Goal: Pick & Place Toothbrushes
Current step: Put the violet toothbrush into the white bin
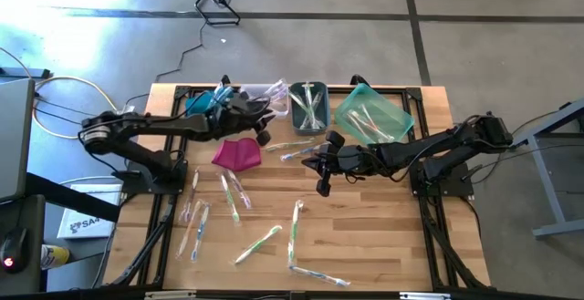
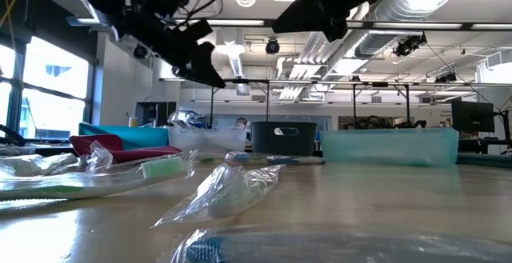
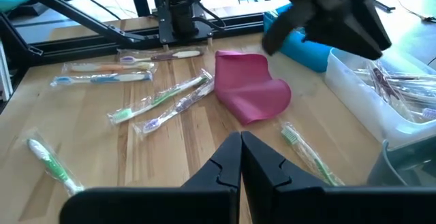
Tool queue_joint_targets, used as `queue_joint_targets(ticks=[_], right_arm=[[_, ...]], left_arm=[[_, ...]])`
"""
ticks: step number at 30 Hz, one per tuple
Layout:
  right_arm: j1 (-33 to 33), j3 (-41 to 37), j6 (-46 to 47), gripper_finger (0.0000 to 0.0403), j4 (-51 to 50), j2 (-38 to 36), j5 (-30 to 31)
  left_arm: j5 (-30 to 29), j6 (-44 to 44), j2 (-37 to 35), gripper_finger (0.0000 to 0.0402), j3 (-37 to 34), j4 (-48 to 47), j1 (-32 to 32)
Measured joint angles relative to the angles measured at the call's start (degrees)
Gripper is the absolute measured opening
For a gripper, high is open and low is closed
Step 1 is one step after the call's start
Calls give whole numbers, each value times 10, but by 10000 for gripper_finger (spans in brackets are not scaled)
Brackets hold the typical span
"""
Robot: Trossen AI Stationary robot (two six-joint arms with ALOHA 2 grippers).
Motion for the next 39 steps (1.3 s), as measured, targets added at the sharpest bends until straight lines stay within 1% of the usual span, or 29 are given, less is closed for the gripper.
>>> queue_joint_targets(ticks=[4, 7, 11, 13, 17, 19, 23, 27, 30, 34, 37, 39], right_arm=[[1, 0, -1, 2, -3, 0, 0], [1, 0, -1, 2, -6, 0, 0], [1, 0, -1, 2, -15, 0, 0], [1, 0, -1, 2, -16, 0, 0], [1, 0, -1, 2, -17, 0, 0], [1, 0, -1, 2, -17, 0, 0], [1, 0, -4, 2, -18, 0, 1], [1, 0, -5, 2, -30, 0, 0], [1, 0, -1, 2, -51, 0, -6], [1, 0, 14, 2, -82, 0, -38], [1, 0, 16, 2, -97, 0, -60], [1, 0, 14, 2, -103, 0, -62]], left_arm=[[20, 12, -43, 76, -60, 74, -13], [21, 7, -83, 76, -100, 82, -13], [33, -12, -140, 76, -146, 67, -12], [43, -22, -170, 76, -160, 42, -12], [77, -24, -220, 76, -165, -30, -12], [84, -24, -237, 76, -165, -56, -12], [88, -24, -254, 76, -165, -73, -12], [96, -25, -255, 76, -165, -75, -12], [137, -26, -255, 76, -165, -74, -12], [202, -21, -255, 76, -165, -73, -12], [212, -8, -255, 76, -165, -79, -12], [212, 6, -255, 76, -165, -91, -12]])
